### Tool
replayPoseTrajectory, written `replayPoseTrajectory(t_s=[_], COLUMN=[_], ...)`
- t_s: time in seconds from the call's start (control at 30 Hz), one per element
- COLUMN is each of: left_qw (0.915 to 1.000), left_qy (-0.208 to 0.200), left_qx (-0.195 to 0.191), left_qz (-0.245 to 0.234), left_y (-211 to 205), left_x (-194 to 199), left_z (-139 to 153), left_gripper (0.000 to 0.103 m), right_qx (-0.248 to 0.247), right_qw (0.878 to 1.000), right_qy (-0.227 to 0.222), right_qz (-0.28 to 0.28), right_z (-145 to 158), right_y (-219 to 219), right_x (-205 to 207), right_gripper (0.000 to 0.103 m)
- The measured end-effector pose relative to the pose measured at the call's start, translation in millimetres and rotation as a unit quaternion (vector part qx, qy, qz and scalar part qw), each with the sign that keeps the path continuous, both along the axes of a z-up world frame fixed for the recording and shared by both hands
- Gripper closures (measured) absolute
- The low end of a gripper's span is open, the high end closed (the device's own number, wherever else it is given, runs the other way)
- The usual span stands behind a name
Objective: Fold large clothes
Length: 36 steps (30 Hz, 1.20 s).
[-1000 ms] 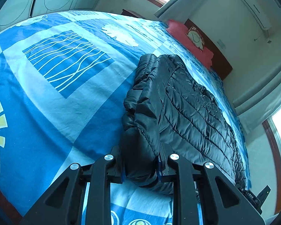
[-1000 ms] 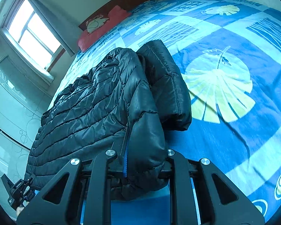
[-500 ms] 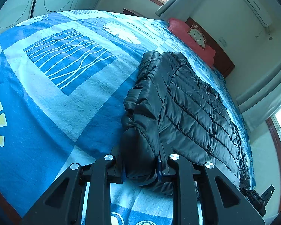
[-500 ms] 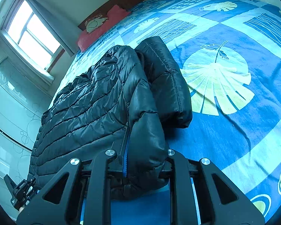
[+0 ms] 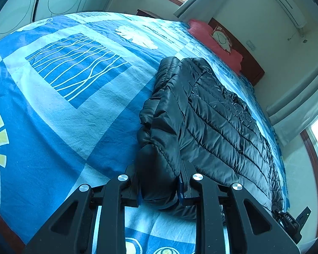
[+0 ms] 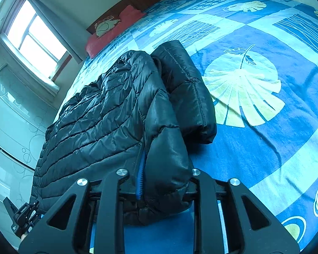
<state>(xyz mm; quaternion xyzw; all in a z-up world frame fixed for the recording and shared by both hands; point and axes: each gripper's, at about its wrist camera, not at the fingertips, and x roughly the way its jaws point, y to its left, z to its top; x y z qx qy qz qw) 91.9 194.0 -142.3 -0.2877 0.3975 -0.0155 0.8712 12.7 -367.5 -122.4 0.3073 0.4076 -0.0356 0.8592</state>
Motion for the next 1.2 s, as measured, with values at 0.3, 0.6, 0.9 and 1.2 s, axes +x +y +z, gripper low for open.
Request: replayPoseTrajectory(t_s=[0.3,0.6,0.9,1.2], left_qw=[0.9995,0.9966,0.9937,0.9905], left_qy=[0.007,0.01,0.009,-0.009], left_qx=[0.03,0.081,0.107,0.131], left_qz=[-0.005,-0.01,-0.031,-0.041], left_y=[-3,-6,-1,19], left_x=[-1,-8,-26,-34], left_z=[4,12,31,57], left_gripper=[0.064,0.05,0.042,0.034], right_qx=[-0.002,-0.006,-0.046,-0.094], right_qw=[1.0,1.0,0.998,0.995], right_qy=[0.008,0.011,0.025,0.019], right_qz=[-0.01,-0.013,-0.026,-0.039], right_z=[0,6,29,61], right_y=[-7,-12,-19,-21], right_x=[-14,-32,-53,-61], right_gripper=[0.057,0.054,0.053,0.053])
